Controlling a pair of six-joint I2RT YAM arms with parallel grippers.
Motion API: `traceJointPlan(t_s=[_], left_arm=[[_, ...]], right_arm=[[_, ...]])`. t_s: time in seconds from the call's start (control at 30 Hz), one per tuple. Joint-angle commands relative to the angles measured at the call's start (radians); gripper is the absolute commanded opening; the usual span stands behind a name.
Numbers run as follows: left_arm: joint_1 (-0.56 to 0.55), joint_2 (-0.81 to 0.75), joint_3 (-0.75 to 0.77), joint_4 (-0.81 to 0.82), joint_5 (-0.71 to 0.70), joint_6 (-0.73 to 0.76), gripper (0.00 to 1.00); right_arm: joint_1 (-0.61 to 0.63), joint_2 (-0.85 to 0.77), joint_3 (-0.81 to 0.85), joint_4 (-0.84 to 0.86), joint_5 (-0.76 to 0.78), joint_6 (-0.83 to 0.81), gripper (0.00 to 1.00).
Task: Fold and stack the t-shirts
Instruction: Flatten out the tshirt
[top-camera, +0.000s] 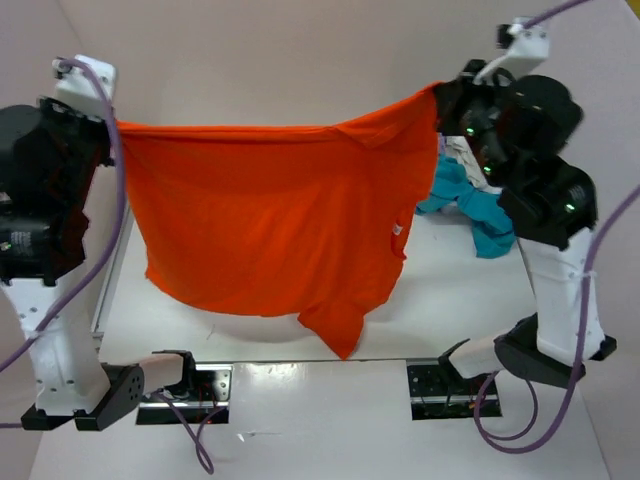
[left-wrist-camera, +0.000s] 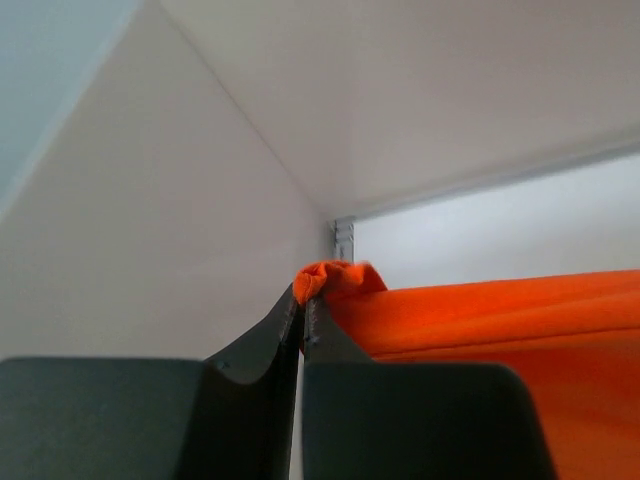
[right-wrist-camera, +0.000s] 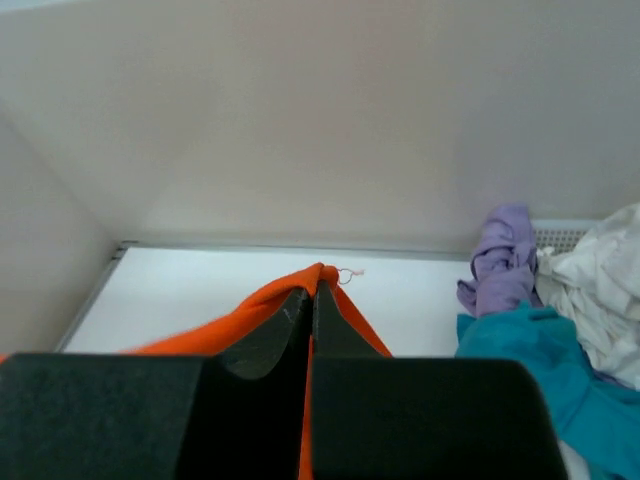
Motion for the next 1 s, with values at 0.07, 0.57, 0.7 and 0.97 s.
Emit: traceJointPlan(t_s=[0.07, 0.57, 0.7, 0.97], left_arm=[[0.01, 0.14, -0.383, 0.201, -0.005, 0.033, 0.0], [0.031, 0.672, -0.36, 0.456, -0.011, -0.061, 0.0], [0.041, 0.694, -0.342, 0.485, -0.011, -0.07, 0.0], [0.041, 0.723, -0.314, 0.486, 0.001, -0.079, 0.0]], right_arm=[[-0.034, 0.354, -0.008, 0.043, 0.022, -0.013, 0.0], [-0.169, 0.937, 0.317, -0.006, -0.131, 0.053, 0.0], [-0.198, 0.946, 0.335, -0.006, -0.131, 0.064, 0.0], [-0.264, 0.9, 0.299, -0.015, -0.148, 0.084, 0.0]])
